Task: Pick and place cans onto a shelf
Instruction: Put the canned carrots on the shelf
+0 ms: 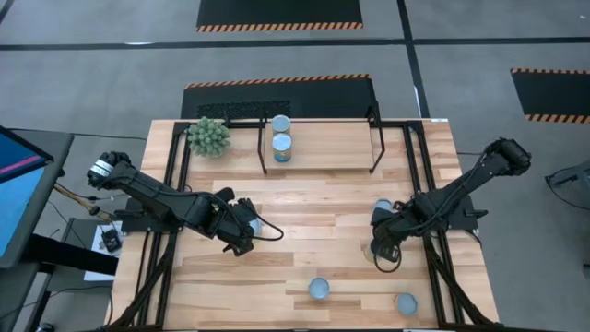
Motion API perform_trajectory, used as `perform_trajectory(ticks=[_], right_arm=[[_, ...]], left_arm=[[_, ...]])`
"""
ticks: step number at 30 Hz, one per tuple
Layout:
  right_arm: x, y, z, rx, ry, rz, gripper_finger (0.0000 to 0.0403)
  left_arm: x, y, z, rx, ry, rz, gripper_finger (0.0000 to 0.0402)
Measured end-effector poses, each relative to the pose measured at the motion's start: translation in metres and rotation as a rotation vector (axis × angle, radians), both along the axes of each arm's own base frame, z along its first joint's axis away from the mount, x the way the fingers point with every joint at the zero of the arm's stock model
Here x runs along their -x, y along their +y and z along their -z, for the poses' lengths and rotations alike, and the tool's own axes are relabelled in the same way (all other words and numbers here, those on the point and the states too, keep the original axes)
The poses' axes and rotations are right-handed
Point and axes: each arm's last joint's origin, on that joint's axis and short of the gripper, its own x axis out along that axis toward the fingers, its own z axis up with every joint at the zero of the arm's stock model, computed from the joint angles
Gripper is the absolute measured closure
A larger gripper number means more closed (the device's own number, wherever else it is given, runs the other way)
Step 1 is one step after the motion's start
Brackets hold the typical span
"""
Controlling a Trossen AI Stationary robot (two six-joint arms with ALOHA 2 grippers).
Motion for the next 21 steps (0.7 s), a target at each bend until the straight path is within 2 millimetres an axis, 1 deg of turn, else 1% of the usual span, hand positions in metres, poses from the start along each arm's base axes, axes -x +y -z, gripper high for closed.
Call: perform_trajectory(ticks=[3,5,8,12,16,18,21], right_arm=[[-0.003,-0.003,-0.001,-0.006,-0.014,0.018,0.0397],[-0.007,-0.004,-0.006,-0.007,-0.03,0.012,0.0398],[-0.014,-0.006,-0.023,-0.022,-0.079,0.006,0.0399],[-0.023,-0.012,-0.054,-0.035,-0.156,-0.004,0.04],[-0.034,-0.028,-0.082,-0.006,-0.26,-0.001,0.0401],[-0.041,-0.04,-0.094,0.042,-0.32,0.0,0.0401],[-0.051,-0.064,-0.104,0.135,-0.366,0.011,0.0402]], left_arm=[[0.0,0.0,0.0,0.0,0.0,0.0,0.0336],[0.0,0.0,0.0,0.0,0.0,0.0,0.0336],[0.0,0.0,0.0,0.0,0.0,-0.001,0.0336],[0.0,0.0,0.0,0.005,-0.003,-0.012,0.0336],[0.0,0.0,0.0,0.015,-0.013,-0.037,0.0336],[-0.001,0.0,0.0,0.003,-0.026,-0.054,0.0336],[-0.001,0.001,-0.001,-0.026,-0.047,-0.079,0.0336]])
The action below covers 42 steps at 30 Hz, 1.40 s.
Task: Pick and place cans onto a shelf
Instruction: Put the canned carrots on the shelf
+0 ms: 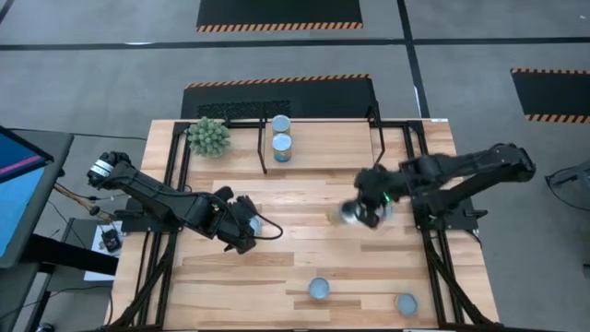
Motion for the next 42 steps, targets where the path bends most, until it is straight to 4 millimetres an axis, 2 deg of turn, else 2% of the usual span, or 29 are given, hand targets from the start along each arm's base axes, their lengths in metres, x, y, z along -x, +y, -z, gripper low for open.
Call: perform_trajectory(ticks=[4,8,17,21,26,33,42], right_arm=[[-0.016,-0.041,-0.004,0.094,-0.012,0.038,0.0402],[-0.034,-0.087,-0.001,0.173,0.047,0.043,0.0402],[-0.076,-0.191,0.017,0.154,0.116,-0.055,0.0403],[-0.091,-0.223,0.028,0.119,0.165,-0.074,0.0403],[-0.111,-0.24,0.037,0.084,0.238,-0.114,0.0403],[-0.136,-0.24,0.036,0.072,0.255,-0.151,0.0403],[-0.143,-0.236,0.032,0.104,0.222,-0.165,0.0394]], left_arm=[[0.0,0.001,-0.001,-0.037,-0.02,-0.018,0.0336],[-0.001,0.003,-0.001,-0.049,-0.051,-0.074,0.0336],[-0.003,0.01,-0.002,-0.045,-0.093,-0.178,0.0336],[-0.005,0.014,-0.002,-0.041,-0.097,-0.204,0.0336],[-0.006,0.018,-0.002,-0.042,-0.097,-0.22,0.0336],[-0.007,0.021,-0.001,-0.049,-0.089,-0.223,0.0336],[-0.006,0.021,-0.001,-0.053,-0.084,-0.217,0.0336]])
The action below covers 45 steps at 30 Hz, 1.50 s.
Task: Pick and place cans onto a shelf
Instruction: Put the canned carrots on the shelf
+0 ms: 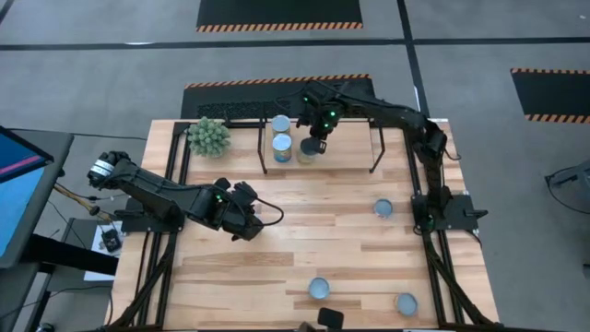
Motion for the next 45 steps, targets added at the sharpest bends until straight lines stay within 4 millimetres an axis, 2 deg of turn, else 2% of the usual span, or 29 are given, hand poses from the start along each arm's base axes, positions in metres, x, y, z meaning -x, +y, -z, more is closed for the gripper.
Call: perform_trajectory(ticks=[9,28,34,38,45], right_arm=[[-0.002,0.0,-0.001,0.016,-0.01,0.003,0.0355],[0.0,-0.003,0.0,0.028,-0.001,0.023,0.0351],[-0.001,-0.011,0.019,0.019,0.085,0.046,0.0351],[-0.003,-0.012,0.02,0.016,0.079,0.055,0.0351],[0.001,-0.007,0.0,0.054,0.012,0.052,0.0351]], left_arm=[[0.0,0.0,0.0,0.0,0.0,0.0,0.0336],[0.0,0.0,0.0,0.009,0.0,0.003,0.0336],[0.0,-0.001,0.0,0.026,0.005,0.007,0.0336],[0.0,-0.001,0.0,0.026,0.006,0.007,0.0336],[0.0,-0.001,0.0,0.023,0.011,0.011,0.0336]])
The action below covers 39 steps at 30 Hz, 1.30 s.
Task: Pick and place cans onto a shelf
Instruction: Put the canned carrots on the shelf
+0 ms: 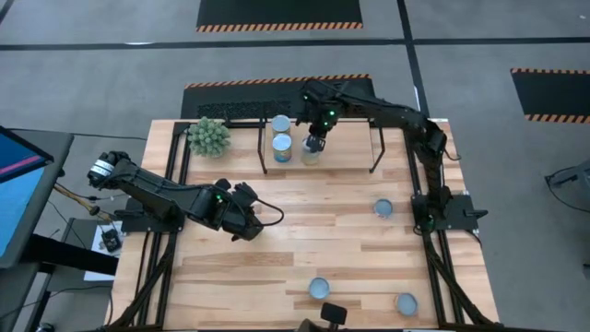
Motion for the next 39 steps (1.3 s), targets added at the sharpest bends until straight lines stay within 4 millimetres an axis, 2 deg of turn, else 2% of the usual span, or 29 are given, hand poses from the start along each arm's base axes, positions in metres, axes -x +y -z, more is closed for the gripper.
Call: perform_trajectory(ticks=[8,12,17,22,28,39], right_arm=[[0.004,0.001,-0.001,0.001,0.034,0.009,0.0351],[0.015,0.008,-0.008,0.053,0.13,0.043,0.0355],[0.03,0.022,-0.013,-0.036,0.234,0.084,0.0371],[0.025,0.037,0.006,-0.143,0.25,0.045,0.0388],[0.019,0.049,0.034,-0.156,0.286,0.019,0.0381],[0.01,0.042,0.039,-0.116,0.175,0.057,0.0387]], left_arm=[[0.0,0.0,0.0,-0.004,0.003,0.008,0.0336],[0.0,0.0,0.0,-0.001,0.001,0.003,0.0336],[0.0,0.0,0.0,-0.005,0.004,0.01,0.0336],[0.0,0.0,0.0,-0.016,0.004,0.013,0.0336],[0.0,0.0,0.0,-0.016,0.006,0.015,0.0336],[0.0,0.0,0.0,-0.022,0.012,0.028,0.0336]])
